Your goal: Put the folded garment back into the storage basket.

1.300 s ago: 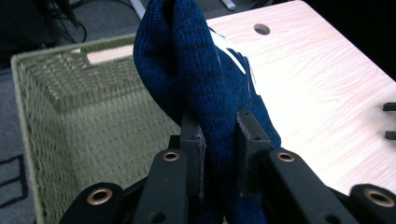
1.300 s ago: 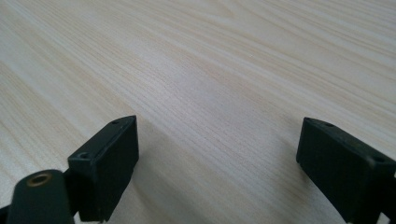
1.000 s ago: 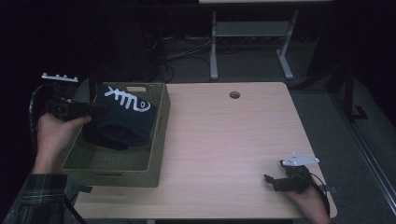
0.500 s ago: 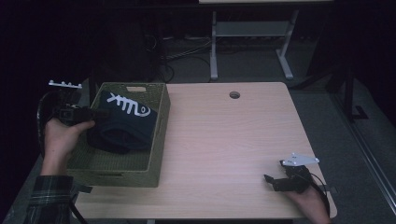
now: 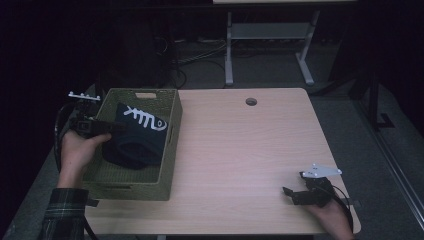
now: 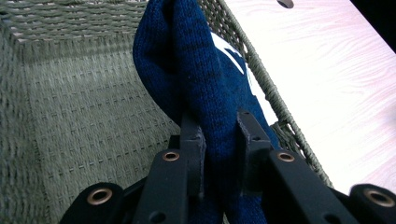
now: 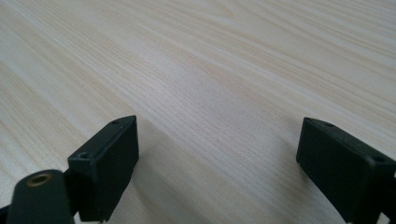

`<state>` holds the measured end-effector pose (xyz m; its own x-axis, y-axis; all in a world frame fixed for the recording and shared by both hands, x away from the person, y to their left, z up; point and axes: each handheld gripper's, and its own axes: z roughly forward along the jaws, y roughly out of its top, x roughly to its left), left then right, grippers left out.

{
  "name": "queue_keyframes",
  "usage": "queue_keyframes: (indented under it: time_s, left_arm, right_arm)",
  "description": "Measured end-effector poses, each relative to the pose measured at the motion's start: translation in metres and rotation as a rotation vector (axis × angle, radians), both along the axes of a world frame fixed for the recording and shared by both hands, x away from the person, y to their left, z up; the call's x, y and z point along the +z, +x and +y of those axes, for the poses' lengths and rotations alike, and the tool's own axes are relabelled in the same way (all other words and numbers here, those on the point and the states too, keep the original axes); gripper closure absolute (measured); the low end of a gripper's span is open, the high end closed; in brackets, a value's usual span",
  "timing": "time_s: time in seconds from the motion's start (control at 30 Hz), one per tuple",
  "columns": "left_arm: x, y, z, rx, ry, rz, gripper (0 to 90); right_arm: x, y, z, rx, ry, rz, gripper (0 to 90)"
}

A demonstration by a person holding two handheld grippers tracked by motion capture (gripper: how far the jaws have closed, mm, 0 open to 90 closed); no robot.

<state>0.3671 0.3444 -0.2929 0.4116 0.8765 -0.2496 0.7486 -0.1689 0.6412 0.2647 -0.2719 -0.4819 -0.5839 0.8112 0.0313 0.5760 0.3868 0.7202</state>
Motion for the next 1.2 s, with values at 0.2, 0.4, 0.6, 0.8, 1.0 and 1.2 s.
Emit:
queue_keyframes:
  time_s: [0.2, 0.4, 0.6, 0.8, 1.0, 1.2]
  left_arm:
    - [-0.01, 0.007, 0.002, -0.005, -0.001, 0.021, 75.7]
    - [-0.021, 0.013, 0.007, -0.015, -0.005, 0.03, 75.3]
    - [-0.037, 0.021, 0.021, -0.001, 0.025, 0.049, 73.9]
    - [-0.05, 0.026, 0.036, 0.033, 0.064, 0.057, 69.6]
    - [-0.056, 0.028, 0.043, 0.058, 0.127, 0.068, 59.4]
    - [-0.057, 0.027, 0.051, 0.115, 0.173, 0.053, 45.2]
  right_arm:
    - [0.0, 0.0, 0.0, 0.0, 0.0, 0.0, 12.6]
    - [0.0, 0.0, 0.0, 0.0, 0.0, 0.0, 12.6]
    - [0.0, 0.0, 0.0, 0.0, 0.0, 0.0, 12.6]
    - [0.0, 0.0, 0.0, 0.0, 0.0, 0.0, 12.6]
    - [0.0, 0.0, 0.0, 0.0, 0.0, 0.0, 12.6]
    - [0.0, 0.0, 0.0, 0.0, 0.0, 0.0, 12.6]
